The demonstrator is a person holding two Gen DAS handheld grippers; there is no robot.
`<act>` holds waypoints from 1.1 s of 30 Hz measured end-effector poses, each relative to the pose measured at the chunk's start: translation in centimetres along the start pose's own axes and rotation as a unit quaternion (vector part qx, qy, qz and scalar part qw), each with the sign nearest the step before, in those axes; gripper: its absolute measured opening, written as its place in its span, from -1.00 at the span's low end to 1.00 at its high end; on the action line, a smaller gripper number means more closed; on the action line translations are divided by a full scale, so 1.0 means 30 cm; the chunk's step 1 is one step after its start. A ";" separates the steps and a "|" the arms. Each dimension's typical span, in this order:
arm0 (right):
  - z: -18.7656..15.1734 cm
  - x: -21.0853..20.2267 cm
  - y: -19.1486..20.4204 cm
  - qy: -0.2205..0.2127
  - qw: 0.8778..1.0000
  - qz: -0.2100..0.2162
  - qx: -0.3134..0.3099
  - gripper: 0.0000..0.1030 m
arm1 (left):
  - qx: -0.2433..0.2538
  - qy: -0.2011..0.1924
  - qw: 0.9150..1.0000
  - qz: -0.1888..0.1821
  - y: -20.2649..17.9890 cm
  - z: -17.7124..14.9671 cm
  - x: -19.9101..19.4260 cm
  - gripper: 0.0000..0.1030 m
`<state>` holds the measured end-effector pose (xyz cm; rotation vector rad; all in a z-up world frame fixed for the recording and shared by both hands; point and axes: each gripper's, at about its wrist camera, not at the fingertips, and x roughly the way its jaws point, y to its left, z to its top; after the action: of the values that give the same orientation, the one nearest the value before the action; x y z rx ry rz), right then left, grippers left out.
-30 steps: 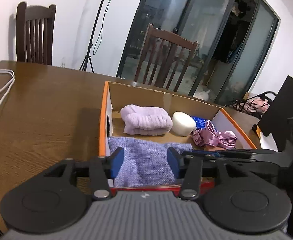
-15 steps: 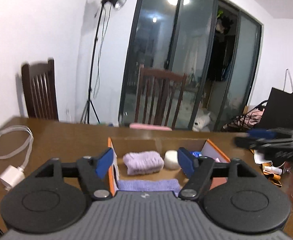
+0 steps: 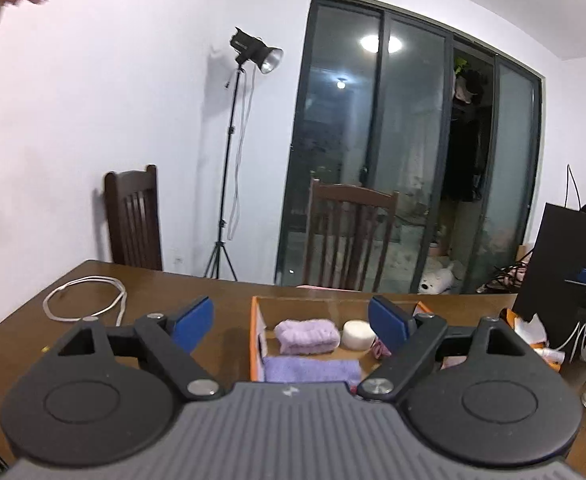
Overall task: Organize soft objects
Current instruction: 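Open both tools to release the bag and withdraw from the box, then reach both tools to the yellow-white plush toy and grasp it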
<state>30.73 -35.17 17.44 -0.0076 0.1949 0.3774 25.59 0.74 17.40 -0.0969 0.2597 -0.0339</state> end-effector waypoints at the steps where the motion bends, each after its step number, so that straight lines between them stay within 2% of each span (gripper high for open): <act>1: -0.019 -0.023 0.005 0.000 1.000 0.005 -0.001 0.78 | 0.004 -0.003 1.000 0.005 -0.001 -0.020 -0.022 0.79; 6: -0.115 -0.126 0.055 -0.003 1.000 0.010 -0.008 0.83 | 0.031 -0.001 0.999 0.021 -0.041 -0.146 -0.124 0.81; 10: -0.217 -0.203 0.103 0.010 1.000 0.014 -0.005 0.84 | 0.007 0.016 1.000 0.007 -0.037 -0.235 -0.209 0.83; 13: -0.311 -0.265 0.142 0.025 1.000 0.010 -0.012 0.87 | -0.009 0.043 0.999 0.005 -0.020 -0.300 -0.223 0.83; 17: -0.396 -0.259 0.145 0.057 0.998 0.024 0.022 0.87 | -0.004 0.067 0.998 0.021 -0.001 -0.324 -0.163 0.83; 21: -0.426 -0.200 0.162 0.082 0.997 -0.008 0.008 0.87 | -0.015 0.075 0.997 0.004 0.012 -0.344 -0.069 0.83; 23: -0.430 -0.175 0.165 0.088 0.996 -0.006 0.012 0.87 | -0.019 0.082 0.996 -0.003 0.010 -0.379 0.012 0.83; 27: -0.426 -0.103 0.181 0.103 0.995 0.000 0.012 0.87 | 0.019 0.116 0.992 0.038 -0.009 -0.425 0.201 0.82; 28: -0.427 -0.089 0.191 0.105 0.994 -0.003 0.005 0.87 | 0.027 0.115 0.992 0.034 -0.012 -0.428 0.230 0.82; 29: -0.429 -0.081 0.199 0.106 0.994 -0.005 0.000 0.87 | 0.029 0.116 0.992 0.029 -0.012 -0.430 0.252 0.77; 31: -0.431 -0.064 0.199 0.111 0.994 -0.004 0.000 0.87 | 0.029 0.135 0.990 0.019 -0.006 -0.435 0.291 0.21; 33: -0.437 -0.046 0.198 0.117 0.993 -0.009 0.006 0.87 | 0.019 0.149 0.989 -0.009 0.012 -0.448 0.309 -0.04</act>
<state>24.84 -30.73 5.02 -0.0421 0.4284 0.3577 31.08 -0.54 2.08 -0.0556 0.5563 -0.0721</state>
